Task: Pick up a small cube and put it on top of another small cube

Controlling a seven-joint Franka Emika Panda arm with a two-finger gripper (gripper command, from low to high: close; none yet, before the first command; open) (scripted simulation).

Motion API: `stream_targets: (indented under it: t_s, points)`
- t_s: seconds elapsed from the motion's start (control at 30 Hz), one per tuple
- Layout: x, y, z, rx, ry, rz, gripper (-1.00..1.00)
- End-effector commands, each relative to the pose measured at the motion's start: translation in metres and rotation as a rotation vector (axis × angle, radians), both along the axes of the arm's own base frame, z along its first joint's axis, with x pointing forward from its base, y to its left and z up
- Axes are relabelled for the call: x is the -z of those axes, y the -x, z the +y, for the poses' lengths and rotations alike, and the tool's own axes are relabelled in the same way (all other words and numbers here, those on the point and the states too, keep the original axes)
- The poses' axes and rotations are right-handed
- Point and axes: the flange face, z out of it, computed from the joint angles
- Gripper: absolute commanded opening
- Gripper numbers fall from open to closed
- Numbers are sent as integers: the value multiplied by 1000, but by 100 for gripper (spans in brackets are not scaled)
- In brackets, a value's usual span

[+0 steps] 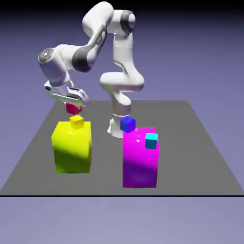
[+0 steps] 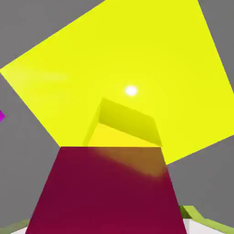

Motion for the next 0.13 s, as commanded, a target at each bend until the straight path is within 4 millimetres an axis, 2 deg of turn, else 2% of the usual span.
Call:
stream_targets:
  t_s: [0.0,0.03,0.1]
  points:
    - [0,0,0,-1,2,1,100]
    - [0,0,0,-1,2,1,100]
    - [-26,-8,-5,-1,2,1,100]
